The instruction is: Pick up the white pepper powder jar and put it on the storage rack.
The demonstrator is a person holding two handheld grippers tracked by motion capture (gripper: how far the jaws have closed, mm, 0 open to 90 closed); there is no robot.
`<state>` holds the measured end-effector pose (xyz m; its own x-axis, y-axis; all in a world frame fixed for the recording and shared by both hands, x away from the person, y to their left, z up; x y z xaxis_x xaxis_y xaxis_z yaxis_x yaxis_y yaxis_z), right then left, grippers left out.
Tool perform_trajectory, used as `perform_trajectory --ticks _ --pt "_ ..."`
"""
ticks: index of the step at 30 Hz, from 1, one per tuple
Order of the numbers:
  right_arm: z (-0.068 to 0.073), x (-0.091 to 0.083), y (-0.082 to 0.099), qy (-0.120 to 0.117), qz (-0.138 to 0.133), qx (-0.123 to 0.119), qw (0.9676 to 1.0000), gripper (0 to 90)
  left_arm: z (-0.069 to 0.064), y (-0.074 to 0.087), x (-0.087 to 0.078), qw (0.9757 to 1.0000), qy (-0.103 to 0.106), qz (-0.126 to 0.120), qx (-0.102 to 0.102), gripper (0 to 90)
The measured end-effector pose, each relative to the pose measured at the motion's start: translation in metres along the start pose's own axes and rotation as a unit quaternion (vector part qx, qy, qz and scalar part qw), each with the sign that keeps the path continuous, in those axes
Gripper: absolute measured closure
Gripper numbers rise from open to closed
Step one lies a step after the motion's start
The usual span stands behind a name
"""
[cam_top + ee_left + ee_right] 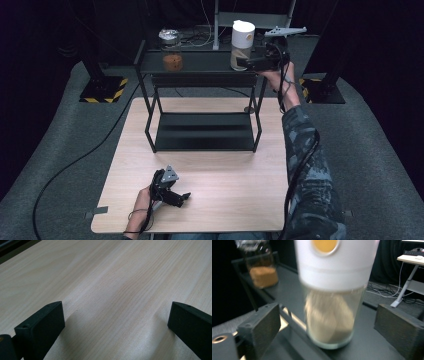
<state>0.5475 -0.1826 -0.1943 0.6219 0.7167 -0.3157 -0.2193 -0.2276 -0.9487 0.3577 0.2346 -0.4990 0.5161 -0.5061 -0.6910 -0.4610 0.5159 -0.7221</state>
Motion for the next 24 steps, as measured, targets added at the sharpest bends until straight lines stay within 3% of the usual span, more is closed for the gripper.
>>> perform_trajectory --ticks 12,24 --pt "0.030 -0.039 0.024 -0.018 0.051 -0.059 0.9968 0.0 0.000 0.000 0.000 1.0000 0.000 0.000 0.000 0.3" --pt "0.059 -0.065 0.092 -0.032 0.093 -0.084 0.9917 0.0 0.000 0.000 0.000 1.0000 0.000 0.000 0.000 0.3"
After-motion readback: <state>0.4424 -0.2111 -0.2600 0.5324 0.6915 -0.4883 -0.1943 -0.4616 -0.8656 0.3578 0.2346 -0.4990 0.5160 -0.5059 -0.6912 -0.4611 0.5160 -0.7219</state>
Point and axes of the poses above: each handheld gripper's, and its own axes: x roughly forward along the jaws, y roughly out of its underside, z roughly to its left, the point moved 9 cm from there along x, roughly forward along the jaws, and after that the axes turned 3 degrees about -y, right-handed, at the moved point
